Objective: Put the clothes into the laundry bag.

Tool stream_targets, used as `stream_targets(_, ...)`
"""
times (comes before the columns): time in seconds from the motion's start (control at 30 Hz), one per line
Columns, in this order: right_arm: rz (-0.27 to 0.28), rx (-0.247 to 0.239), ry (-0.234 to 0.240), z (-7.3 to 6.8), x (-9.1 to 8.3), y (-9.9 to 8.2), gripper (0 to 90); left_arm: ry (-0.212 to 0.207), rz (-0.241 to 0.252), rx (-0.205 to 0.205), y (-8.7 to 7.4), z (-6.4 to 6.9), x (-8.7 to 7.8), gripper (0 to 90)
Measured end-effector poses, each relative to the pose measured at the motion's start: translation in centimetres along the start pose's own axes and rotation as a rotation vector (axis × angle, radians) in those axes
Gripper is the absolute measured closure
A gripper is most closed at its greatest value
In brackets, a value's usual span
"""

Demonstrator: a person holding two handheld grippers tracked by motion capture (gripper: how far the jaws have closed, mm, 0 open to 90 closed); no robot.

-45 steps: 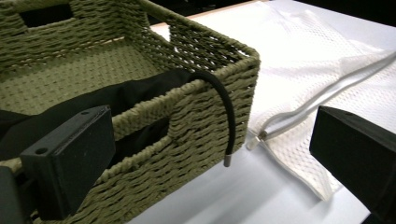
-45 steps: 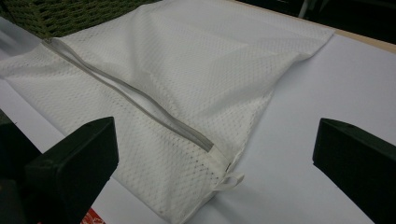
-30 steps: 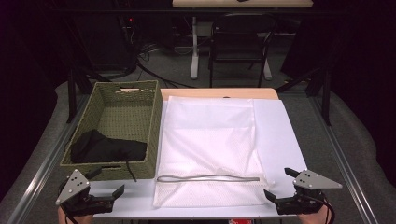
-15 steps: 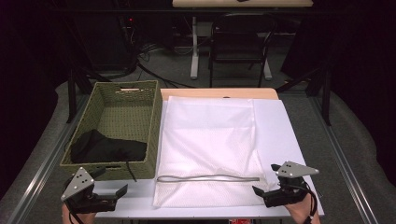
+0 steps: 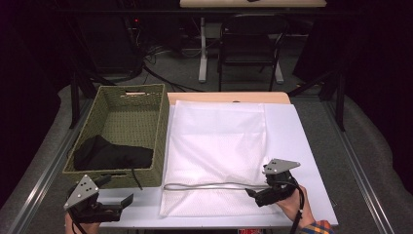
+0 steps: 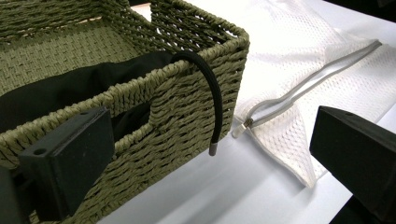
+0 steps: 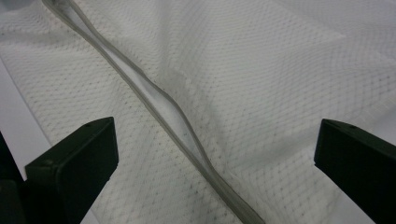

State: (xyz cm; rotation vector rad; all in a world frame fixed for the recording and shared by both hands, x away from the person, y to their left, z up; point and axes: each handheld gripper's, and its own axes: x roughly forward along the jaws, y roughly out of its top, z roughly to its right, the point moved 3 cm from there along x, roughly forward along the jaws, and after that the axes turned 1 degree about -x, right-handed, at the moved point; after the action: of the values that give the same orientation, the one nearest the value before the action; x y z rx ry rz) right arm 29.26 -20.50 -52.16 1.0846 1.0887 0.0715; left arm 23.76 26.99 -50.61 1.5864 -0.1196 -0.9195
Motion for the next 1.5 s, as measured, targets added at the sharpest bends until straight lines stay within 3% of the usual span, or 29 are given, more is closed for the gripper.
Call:
stream_targets(0.67, -0.111, -0.051, 0.069, -0.7, 5.2, 2.2, 0.0, -0.008, -0.032, 0.004, 0.0, 0.0, 0.5, 0.0)
stream_targets(1.17, -0.153, -0.080, 0.082, -0.9, 7.8, 3.1, 0.0, -0.009, -0.041, 0.004, -0.2, 0.0, 0.4, 0.0)
stream_targets(1.37, -0.166, -0.047, 0.053, -0.7, 8.4, 3.0, 5.8, -0.020, -0.053, -0.002, -0.3, 0.0, 0.5, 0.0)
stream_targets(1.5, -0.167, -0.047, 0.063, -0.6, 8.4, 2.9, 12.4, -0.027, -0.062, 0.002, -0.3, 0.1, 0.7, 0.0)
